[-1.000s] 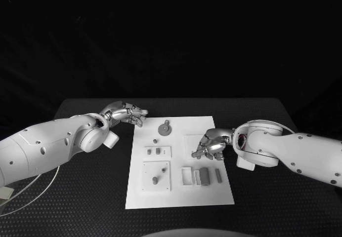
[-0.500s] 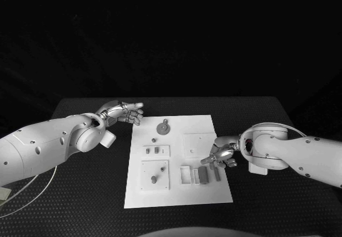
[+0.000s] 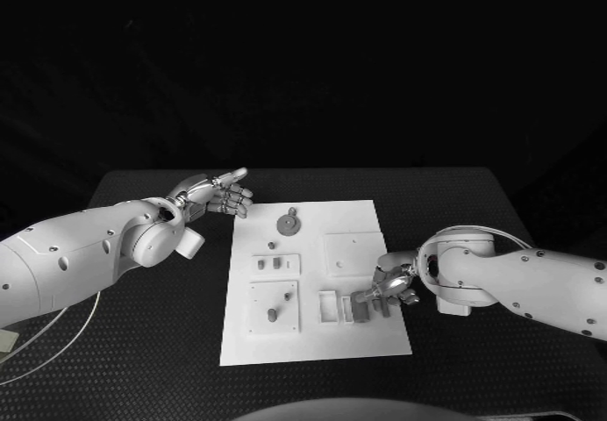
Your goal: Assemble the parts on the task board
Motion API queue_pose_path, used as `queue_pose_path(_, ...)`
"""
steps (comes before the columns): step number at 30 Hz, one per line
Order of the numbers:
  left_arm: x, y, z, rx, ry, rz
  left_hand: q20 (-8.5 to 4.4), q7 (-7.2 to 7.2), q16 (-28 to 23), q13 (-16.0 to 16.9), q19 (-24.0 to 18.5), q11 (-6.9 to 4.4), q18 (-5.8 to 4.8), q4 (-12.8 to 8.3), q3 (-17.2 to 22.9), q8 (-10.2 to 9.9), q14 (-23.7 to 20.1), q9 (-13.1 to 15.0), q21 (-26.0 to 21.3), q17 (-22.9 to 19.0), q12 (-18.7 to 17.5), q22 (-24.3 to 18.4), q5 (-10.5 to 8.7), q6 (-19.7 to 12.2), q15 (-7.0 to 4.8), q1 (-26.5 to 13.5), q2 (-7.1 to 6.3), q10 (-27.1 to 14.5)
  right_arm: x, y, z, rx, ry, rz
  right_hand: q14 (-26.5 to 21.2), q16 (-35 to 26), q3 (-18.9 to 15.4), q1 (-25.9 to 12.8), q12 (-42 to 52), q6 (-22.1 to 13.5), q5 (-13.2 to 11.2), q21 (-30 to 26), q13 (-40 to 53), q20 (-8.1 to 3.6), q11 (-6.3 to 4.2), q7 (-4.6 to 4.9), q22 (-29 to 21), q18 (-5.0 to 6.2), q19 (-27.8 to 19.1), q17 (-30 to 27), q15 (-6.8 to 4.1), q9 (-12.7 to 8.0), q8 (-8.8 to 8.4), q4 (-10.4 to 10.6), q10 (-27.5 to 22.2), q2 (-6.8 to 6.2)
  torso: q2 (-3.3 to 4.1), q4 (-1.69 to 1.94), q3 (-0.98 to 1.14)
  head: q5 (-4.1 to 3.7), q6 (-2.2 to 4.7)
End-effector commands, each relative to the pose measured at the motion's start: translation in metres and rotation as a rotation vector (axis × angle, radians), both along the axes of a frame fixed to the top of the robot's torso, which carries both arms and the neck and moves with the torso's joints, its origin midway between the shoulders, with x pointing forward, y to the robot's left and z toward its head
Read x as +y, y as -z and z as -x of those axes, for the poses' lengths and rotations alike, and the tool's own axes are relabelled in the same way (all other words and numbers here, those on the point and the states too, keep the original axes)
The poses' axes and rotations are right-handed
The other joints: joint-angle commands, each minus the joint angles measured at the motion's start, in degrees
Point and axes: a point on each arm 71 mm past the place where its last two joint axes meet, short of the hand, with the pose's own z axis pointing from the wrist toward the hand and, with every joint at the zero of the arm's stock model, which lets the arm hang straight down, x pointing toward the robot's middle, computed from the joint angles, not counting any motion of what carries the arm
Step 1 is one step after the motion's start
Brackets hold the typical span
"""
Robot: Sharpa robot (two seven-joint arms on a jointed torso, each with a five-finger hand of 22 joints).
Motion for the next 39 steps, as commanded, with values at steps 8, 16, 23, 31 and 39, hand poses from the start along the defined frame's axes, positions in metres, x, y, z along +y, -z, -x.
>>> queue_pose_path(8,-0.003,-0.001,0.001,0.001,0.021,0.025,-0.19,0.48,-2.5,-0.5,-0.5,-0.06,1.08,12.7,-15.6,0.5,0.3,-0.2,0.4,3.0,0.0,0.3,-0.25,-0.9,0.06,13.6,3.86,-0.2,0.007,0.016,0.000,-0.007,-0.013,0.024,-0.5,0.2,0.0,0.1,0.3,-0.3,-0.3,0.3,0.2,-0.02,0.08,0.08,1.3,2.58,-0.2,0.1,-0.07,0.1,-0.23,0.3,-0.3,-0.61,0.01,0.05,0.02,0.12,-0.40)
queue_pose_path(16,-0.003,-0.001,0.001,0.004,0.023,0.025,-0.25,0.45,-3.3,-0.6,-0.3,-0.08,1.10,12.7,-19.2,0.5,0.6,-0.5,0.4,3.6,0.0,0.2,-0.25,-0.8,0.01,15.1,5.42,-0.2,0.014,0.020,0.002,-0.002,-0.016,0.016,-0.5,0.5,0.0,1.6,0.7,-0.6,-0.3,0.8,0.7,-0.08,0.17,0.18,1.3,2.58,-0.2,0.3,0.02,0.2,-0.47,-0.8,-0.3,-0.54,0.00,-0.01,0.06,0.16,-0.52)
queue_pose_path(23,-0.003,-0.001,0.001,0.005,0.023,0.025,-0.25,0.45,-3.6,-0.7,-0.3,-0.08,1.09,12.7,-20.2,0.5,0.7,-0.6,0.4,3.8,0.0,0.2,-0.25,-0.7,0.01,15.9,5.91,-0.2,0.014,0.020,0.002,-0.019,0.000,0.007,-0.5,0.8,-1.1,5.2,1.5,-0.3,-0.1,1.6,1.6,0.35,0.28,0.27,1.2,2.58,-0.5,0.6,0.11,0.8,-0.57,-8.8,-0.5,4.37,0.00,-0.03,0.07,0.22,-0.56)
queue_pose_path(31,-0.002,-0.001,0.001,0.007,0.022,0.023,-0.25,0.45,-3.9,-0.7,-0.3,-0.08,1.07,12.7,-21.1,0.5,0.8,-0.7,0.4,4.0,0.0,0.2,-0.25,-0.7,0.02,16.6,6.36,-0.2,0.011,0.016,0.007,-0.024,0.002,0.001,-0.4,0.9,-1.1,3.6,1.8,0.2,-0.2,1.9,2.0,0.98,0.27,0.29,1.0,2.58,-0.6,0.5,0.19,1.1,-1.03,-18.1,-0.4,8.29,-0.01,-0.05,0.12,0.37,-0.62)
queue_pose_path(39,-0.002,-0.001,0.001,0.009,0.023,0.023,-0.25,0.45,-4.0,-0.7,-0.2,-0.08,1.06,12.7,-21.7,0.6,0.9,-0.8,0.4,4.1,0.0,0.2,-0.25,-0.7,0.01,16.9,6.63,-0.1,0.011,0.003,0.006,-0.037,0.001,-0.021,-0.3,0.9,0.2,1.6,1.8,0.7,-0.2,2.0,2.0,1.17,0.26,0.23,0.9,2.58,-0.3,0.5,0.17,1.2,-1.33,-21.0,-0.2,8.88,-0.01,-0.07,0.07,0.28,-0.63)
